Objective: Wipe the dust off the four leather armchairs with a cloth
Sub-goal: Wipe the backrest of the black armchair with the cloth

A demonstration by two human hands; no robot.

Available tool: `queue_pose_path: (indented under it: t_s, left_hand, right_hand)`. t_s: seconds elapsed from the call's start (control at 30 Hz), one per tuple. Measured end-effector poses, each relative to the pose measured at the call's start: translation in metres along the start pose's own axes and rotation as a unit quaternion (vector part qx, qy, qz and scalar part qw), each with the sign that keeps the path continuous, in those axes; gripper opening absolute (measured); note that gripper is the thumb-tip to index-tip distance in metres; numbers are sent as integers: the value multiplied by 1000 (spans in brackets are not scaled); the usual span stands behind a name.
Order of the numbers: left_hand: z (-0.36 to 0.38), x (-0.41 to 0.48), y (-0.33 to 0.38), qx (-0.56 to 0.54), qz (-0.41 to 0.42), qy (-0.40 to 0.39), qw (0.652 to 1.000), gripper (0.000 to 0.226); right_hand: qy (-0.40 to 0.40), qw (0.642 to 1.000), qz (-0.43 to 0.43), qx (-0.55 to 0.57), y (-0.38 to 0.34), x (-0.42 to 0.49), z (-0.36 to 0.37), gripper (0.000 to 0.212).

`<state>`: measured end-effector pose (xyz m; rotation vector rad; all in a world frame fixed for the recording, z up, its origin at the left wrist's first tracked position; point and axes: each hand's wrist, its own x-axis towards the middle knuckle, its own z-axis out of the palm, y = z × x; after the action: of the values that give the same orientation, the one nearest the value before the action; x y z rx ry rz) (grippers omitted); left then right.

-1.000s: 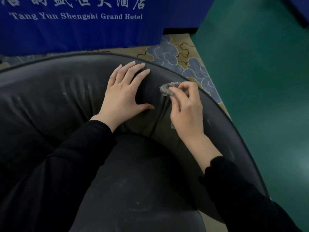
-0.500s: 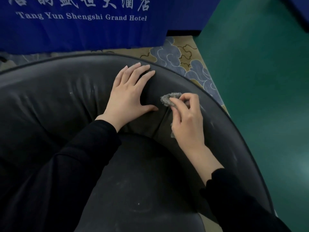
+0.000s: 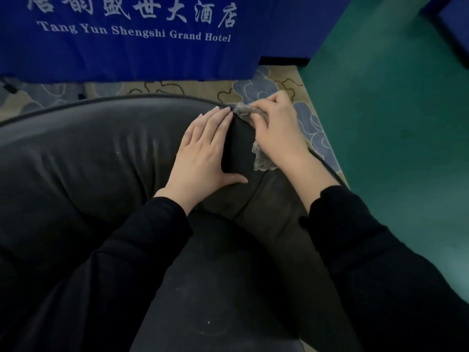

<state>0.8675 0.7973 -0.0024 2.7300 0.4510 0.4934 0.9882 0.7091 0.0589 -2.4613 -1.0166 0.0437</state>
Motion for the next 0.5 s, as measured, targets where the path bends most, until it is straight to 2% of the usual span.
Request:
queue_pose_path:
  t_s: [0.17, 0.3, 0.5]
  left_hand:
    - [-1, 0, -1, -3, 3, -7, 1000, 115]
    - [0, 1, 0, 4, 6, -6, 1000, 114]
    - [2, 1, 0, 10, 1, -9, 1000, 116]
  right_hand:
    - [7, 997, 74, -34, 35, -23, -25, 25]
    - [33, 995, 83, -36, 45, -37, -32, 22]
    - [20, 998, 60, -4, 15, -2, -8, 25]
